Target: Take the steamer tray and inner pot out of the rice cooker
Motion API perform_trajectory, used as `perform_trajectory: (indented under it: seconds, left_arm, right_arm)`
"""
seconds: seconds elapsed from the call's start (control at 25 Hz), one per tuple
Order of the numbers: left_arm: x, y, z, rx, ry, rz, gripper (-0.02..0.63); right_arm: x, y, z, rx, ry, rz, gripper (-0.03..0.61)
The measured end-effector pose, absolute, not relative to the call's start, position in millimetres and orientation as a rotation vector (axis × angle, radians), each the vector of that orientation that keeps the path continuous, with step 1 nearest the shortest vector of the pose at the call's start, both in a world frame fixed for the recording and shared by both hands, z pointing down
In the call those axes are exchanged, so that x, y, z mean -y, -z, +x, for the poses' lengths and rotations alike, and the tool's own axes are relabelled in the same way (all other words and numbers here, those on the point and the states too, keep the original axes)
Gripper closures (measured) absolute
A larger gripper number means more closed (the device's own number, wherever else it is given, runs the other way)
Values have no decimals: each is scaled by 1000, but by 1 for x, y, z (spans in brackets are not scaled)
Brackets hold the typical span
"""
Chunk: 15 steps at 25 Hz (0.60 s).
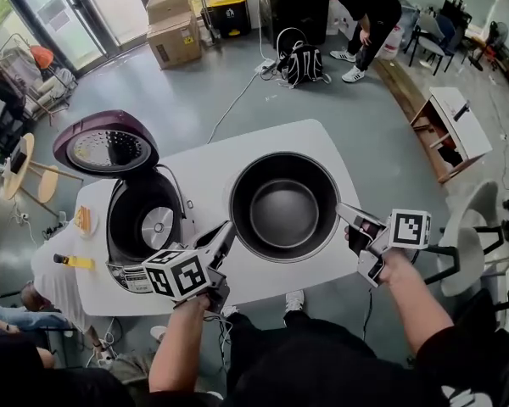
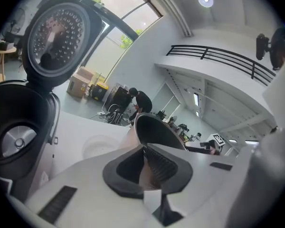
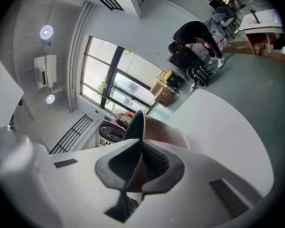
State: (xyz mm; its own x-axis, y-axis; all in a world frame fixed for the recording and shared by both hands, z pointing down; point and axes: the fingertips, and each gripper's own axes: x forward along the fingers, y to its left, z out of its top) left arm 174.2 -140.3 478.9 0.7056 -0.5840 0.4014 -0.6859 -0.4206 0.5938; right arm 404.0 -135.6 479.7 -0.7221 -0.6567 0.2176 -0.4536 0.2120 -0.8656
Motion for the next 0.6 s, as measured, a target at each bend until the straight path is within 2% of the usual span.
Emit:
perform_trajectory:
  seconds: [0.6]
  left_arm:
    - [112,-573,259,856,-265,2050,589]
  right_arm:
    - [91,-574,485,-2115,1648,-1175,561]
